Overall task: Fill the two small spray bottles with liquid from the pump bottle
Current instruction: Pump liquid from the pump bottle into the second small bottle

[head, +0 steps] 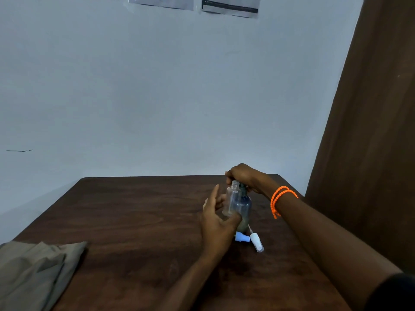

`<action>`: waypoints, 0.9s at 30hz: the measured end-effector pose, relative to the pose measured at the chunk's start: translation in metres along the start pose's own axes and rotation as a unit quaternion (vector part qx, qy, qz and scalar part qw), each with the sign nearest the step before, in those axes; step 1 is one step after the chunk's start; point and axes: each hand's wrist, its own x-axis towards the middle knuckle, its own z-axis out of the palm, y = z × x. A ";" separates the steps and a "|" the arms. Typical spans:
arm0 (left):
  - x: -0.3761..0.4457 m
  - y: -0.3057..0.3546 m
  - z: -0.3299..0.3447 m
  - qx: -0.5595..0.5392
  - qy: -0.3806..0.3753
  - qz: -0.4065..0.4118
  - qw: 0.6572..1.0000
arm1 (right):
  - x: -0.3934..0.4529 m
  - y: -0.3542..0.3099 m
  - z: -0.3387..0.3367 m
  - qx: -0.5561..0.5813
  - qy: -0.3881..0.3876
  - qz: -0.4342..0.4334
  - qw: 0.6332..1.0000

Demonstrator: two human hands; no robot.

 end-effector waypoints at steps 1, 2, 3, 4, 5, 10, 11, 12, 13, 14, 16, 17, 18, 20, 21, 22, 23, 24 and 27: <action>0.000 -0.001 0.000 0.000 0.009 0.001 1.000 | -0.001 -0.001 -0.001 -0.004 -0.002 0.002 1.000; -0.001 -0.001 0.000 0.006 0.015 0.001 1.000 | -0.002 -0.003 -0.002 -0.011 -0.005 0.006 1.000; -0.002 0.001 0.000 0.013 0.016 0.000 1.000 | -0.003 -0.005 -0.004 -0.021 -0.010 0.009 1.000; -0.002 0.002 0.001 0.018 0.016 0.001 1.000 | -0.003 -0.008 -0.005 -0.032 -0.016 0.011 0.999; -0.003 0.003 0.001 0.021 0.018 0.004 1.000 | -0.003 -0.010 -0.006 -0.040 -0.018 0.010 0.999; -0.002 0.002 0.000 0.020 0.006 0.024 0.999 | 0.001 -0.002 0.001 -0.021 0.000 0.000 1.000; -0.003 0.002 0.000 0.024 0.005 0.031 0.999 | 0.001 0.000 0.003 -0.020 0.002 0.002 1.000; -0.003 0.002 0.000 0.028 0.005 0.034 0.999 | 0.000 0.000 0.003 -0.019 0.003 0.005 1.000; -0.003 0.002 0.000 0.027 0.006 0.035 0.999 | -0.001 -0.001 0.002 -0.019 0.002 0.008 1.000; -0.003 0.002 0.001 0.023 0.006 0.034 0.999 | -0.002 -0.003 0.000 -0.019 0.001 0.012 1.000; -0.002 0.000 0.001 0.014 0.002 0.035 0.999 | -0.003 -0.005 -0.003 -0.015 -0.001 0.019 1.000; -0.001 0.000 0.001 0.011 0.001 0.037 0.999 | -0.003 -0.006 -0.003 -0.009 0.001 0.021 1.000; 0.000 0.000 0.000 0.011 0.001 0.038 0.999 | -0.004 -0.005 -0.001 0.001 0.005 0.024 1.000; 0.000 0.000 -0.001 0.005 -0.001 0.034 0.999 | -0.005 -0.003 0.002 0.021 0.014 0.028 0.999; -0.001 0.000 -0.002 0.000 -0.005 0.029 1.000 | -0.006 -0.002 0.004 0.032 0.013 0.029 0.999; -0.001 -0.001 -0.002 -0.003 -0.010 0.024 1.000 | -0.007 -0.002 0.005 0.047 0.008 0.032 0.998; 0.000 -0.002 -0.003 -0.006 -0.014 0.020 1.000 | -0.007 -0.002 0.004 0.070 0.000 0.036 0.997; 0.001 -0.005 -0.003 -0.007 -0.015 0.020 1.000 | -0.009 -0.003 0.004 0.098 -0.007 0.042 0.994; 0.003 -0.006 -0.001 -0.012 -0.029 0.028 0.999 | -0.013 -0.004 -0.002 0.144 -0.012 0.058 0.988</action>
